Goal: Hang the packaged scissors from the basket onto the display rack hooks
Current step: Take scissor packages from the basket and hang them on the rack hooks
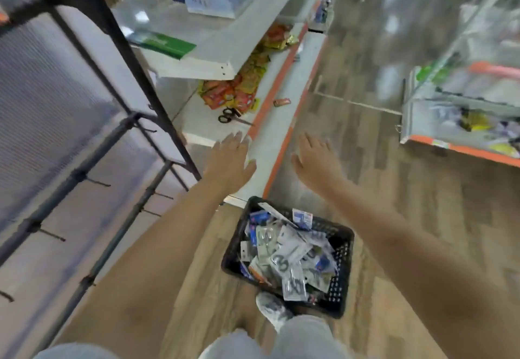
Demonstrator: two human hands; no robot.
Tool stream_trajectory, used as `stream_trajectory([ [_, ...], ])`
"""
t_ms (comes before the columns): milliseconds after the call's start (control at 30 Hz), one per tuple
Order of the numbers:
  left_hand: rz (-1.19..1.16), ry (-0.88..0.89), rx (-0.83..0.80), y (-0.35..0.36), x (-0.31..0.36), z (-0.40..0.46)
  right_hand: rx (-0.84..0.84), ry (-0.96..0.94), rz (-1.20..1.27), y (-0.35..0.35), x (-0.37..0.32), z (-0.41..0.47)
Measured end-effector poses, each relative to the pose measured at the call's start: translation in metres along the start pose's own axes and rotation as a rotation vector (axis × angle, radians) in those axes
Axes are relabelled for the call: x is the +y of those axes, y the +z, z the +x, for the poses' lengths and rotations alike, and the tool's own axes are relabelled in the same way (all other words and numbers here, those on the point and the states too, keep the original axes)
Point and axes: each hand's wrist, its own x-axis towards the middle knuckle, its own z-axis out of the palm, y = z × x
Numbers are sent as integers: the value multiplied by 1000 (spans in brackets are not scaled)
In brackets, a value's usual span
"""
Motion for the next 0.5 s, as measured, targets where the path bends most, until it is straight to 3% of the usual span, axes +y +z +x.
stream_trajectory([
  [167,47,245,-127,60,30,-32,18,243,38,42,35,-72],
  [500,-15,384,-338,194,41,-89,-147,493,87,154,61,-163],
])
